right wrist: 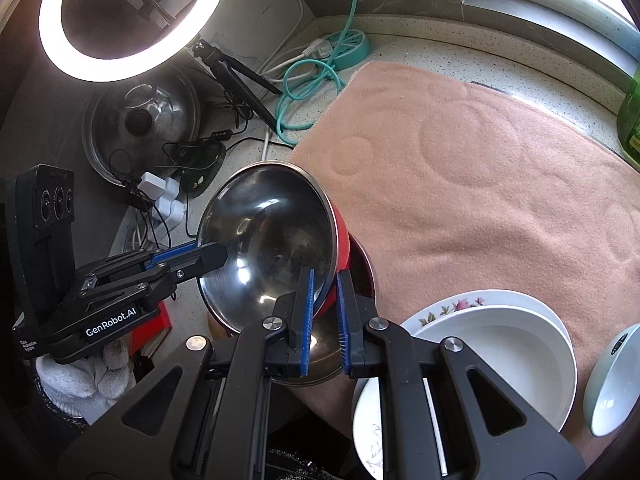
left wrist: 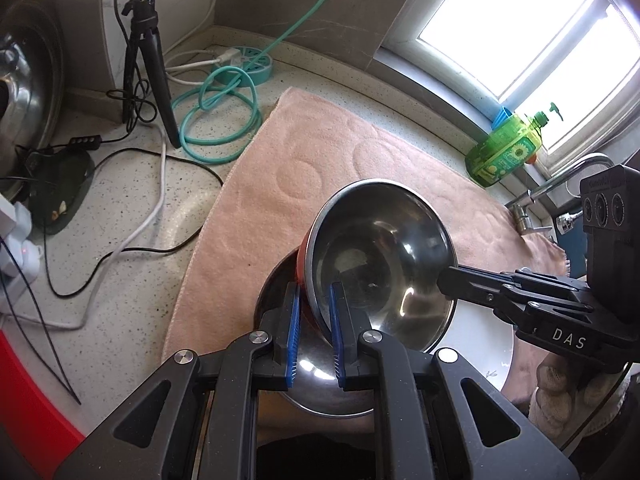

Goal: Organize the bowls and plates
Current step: 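Carry the red bowl over the large steel bowl and lower it inside, then open the left gripper to release the red bowl inside the steel bowl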

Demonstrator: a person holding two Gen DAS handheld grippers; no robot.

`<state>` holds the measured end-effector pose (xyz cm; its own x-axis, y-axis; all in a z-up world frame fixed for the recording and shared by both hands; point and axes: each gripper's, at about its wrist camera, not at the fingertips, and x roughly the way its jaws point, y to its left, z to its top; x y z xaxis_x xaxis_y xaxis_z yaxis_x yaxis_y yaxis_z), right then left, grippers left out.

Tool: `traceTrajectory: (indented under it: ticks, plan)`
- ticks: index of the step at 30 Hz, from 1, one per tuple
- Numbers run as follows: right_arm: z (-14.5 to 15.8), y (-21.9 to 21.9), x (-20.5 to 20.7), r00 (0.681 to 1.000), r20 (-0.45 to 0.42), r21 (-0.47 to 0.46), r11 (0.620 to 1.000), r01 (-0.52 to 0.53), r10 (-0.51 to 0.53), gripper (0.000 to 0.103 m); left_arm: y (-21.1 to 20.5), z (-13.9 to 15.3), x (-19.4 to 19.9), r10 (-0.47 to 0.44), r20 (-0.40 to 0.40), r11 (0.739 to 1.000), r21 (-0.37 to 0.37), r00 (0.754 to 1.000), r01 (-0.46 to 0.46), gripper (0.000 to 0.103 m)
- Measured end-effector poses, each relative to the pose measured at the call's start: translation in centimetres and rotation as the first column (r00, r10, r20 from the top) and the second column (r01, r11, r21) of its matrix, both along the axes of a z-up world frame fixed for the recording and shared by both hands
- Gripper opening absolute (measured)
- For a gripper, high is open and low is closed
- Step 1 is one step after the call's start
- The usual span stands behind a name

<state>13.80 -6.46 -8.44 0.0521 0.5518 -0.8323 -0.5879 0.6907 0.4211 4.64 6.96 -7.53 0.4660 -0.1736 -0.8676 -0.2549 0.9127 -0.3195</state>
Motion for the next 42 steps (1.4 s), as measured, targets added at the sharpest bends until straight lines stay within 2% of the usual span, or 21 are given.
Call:
traceTrajectory:
  ticks: [18, 42]
  plan:
    - [-3.1, 0.8, -1.2, 0.998, -0.029, -0.084, 0.995, -0.056, 0.054, 0.011, -0.9, -3.3, -1.1, -0.013, -0.104, 1.0, 0.027, 0.995, 0.016, 0.012]
    - [-3.8, 1.9, -1.4, 0.997, -0.023, -0.133, 0.988, -0.078, 0.076, 0.014, -1.0, -3.9, -0.8, -0.021, -0.133, 0.999, 0.044, 0.991, 0.027, 0.012]
